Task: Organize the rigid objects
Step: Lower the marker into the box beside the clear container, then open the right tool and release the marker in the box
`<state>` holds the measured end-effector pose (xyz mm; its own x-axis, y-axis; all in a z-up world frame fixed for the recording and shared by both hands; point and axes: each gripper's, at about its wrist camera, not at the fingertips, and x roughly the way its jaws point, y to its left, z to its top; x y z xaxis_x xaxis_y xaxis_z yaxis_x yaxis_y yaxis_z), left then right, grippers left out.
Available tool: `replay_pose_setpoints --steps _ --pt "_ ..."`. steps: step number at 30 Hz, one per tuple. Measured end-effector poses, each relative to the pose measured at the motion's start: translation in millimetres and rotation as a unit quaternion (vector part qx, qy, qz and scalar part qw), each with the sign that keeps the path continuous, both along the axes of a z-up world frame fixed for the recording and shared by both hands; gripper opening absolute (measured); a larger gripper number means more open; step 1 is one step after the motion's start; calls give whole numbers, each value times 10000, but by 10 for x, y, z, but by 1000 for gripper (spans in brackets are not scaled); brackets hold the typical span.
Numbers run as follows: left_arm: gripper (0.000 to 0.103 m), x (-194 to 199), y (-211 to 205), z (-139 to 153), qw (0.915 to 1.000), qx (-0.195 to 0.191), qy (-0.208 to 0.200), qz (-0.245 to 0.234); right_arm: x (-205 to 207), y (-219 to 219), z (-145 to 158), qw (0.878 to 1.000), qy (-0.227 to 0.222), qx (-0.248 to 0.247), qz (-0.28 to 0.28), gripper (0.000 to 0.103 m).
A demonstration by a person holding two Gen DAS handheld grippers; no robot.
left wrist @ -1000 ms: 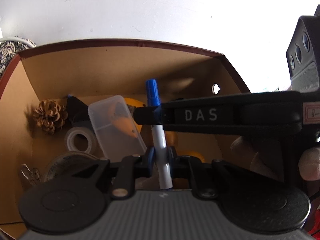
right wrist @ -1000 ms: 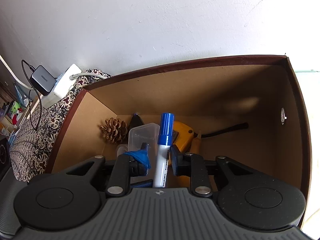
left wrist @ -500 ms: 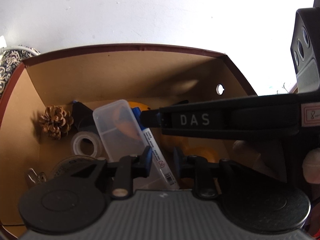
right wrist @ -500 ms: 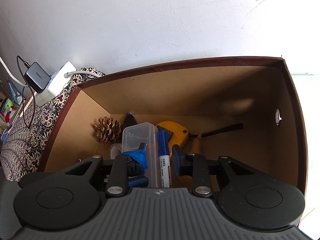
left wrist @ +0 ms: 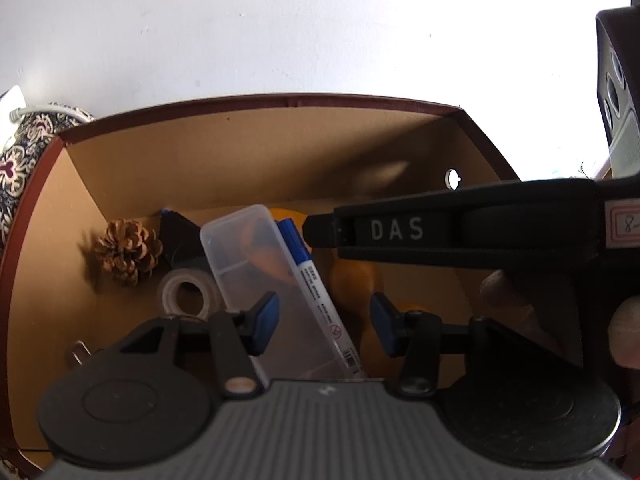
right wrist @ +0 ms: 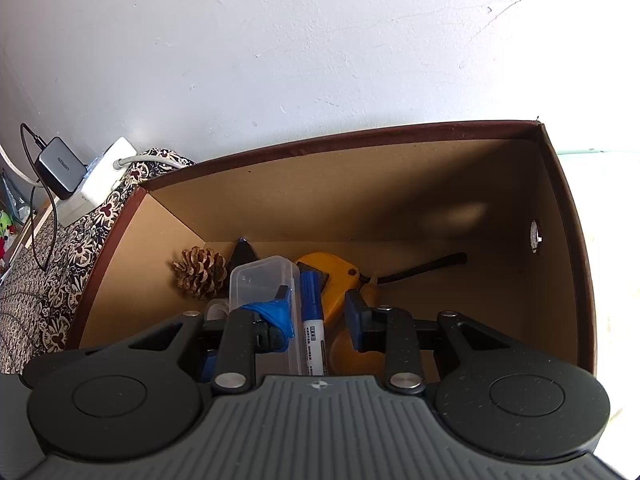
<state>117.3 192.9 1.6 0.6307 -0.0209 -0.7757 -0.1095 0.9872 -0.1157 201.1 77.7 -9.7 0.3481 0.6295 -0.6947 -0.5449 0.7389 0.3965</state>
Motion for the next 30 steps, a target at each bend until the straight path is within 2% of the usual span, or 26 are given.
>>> replay_pose_setpoints --steps 16,30 --pt "54 6 44 48 9990 319 -76 293 -16 -10 7 9997 -92 -99 -203 12" --pt "56 -8 29 50 9983 479 -117 317 -27 -3 9 9994 -144 -152 -265 12"
